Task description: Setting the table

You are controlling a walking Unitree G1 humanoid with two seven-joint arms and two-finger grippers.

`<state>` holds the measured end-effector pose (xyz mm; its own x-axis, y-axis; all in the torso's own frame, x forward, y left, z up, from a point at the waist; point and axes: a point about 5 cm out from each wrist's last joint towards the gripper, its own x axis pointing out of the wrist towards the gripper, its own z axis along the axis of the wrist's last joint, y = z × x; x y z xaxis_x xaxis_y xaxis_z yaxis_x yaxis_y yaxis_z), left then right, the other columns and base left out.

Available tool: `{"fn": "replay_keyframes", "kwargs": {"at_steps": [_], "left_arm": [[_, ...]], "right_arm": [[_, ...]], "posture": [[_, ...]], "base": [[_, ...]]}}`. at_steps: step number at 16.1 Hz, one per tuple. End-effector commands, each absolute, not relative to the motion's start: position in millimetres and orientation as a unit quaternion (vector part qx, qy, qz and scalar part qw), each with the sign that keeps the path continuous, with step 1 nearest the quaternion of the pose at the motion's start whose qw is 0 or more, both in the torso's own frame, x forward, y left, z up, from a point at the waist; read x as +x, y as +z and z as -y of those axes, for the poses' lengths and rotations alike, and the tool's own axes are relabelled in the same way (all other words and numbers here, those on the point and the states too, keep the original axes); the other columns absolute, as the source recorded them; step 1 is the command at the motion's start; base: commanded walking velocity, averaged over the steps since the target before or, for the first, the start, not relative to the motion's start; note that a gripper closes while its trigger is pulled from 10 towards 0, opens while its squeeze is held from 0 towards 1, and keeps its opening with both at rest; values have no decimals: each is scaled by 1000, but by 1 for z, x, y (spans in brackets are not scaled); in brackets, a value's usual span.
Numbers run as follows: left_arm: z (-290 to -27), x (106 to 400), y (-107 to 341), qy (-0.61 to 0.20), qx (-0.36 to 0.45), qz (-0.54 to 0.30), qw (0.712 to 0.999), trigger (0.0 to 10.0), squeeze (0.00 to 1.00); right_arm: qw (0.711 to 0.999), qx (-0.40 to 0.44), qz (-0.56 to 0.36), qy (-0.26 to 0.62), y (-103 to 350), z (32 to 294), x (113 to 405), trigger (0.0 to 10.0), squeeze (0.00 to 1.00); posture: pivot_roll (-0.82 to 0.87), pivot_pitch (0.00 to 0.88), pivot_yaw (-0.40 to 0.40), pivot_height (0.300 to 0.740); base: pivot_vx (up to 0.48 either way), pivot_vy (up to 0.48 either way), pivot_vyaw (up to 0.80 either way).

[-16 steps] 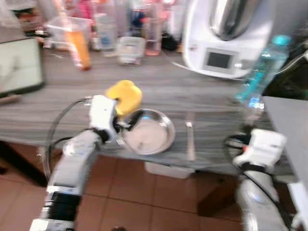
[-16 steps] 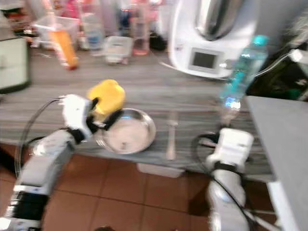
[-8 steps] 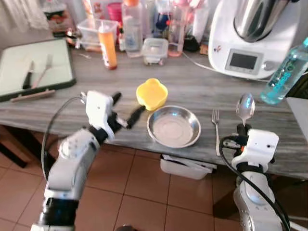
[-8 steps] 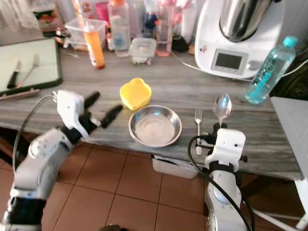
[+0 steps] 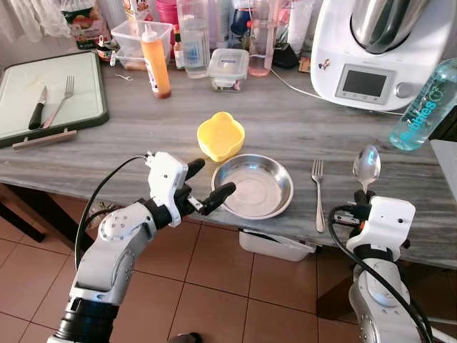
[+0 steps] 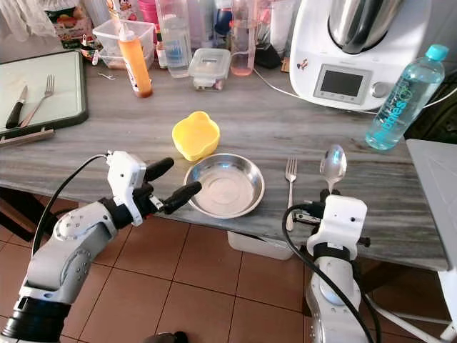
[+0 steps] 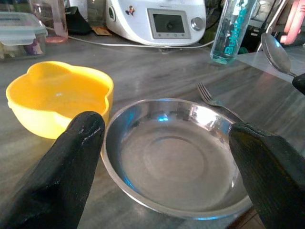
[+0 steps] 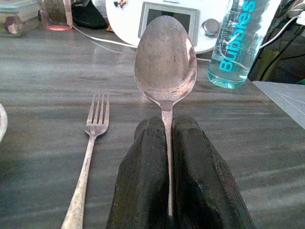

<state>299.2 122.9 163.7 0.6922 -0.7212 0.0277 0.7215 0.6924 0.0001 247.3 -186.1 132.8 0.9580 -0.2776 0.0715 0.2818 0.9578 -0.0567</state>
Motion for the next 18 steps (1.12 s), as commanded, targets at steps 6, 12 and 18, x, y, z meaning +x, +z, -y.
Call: {"fn": "replay_keyframes", "kwargs": {"at_steps": [6,12,18], "left_arm": [[-116,288,160,-456,-3,-12,890,10000,0],[-108,284,161,-502,6,-27,865,10000,0],[-101,280,160,-519,3,-33,854,10000,0]], "right_arm": [[989,-25,22,-143,135,186,243,10000,0],[987,-24,-19,-160,125,200,240,10000,0],[988,-19,-37,-149,118,209,255,10000,0]], "posture": [[183,133,-7,740],[178,130,-8,740],[180,137,5,740]], "base": [[0,0,0],[0,0,0],[0,0,0]]}}
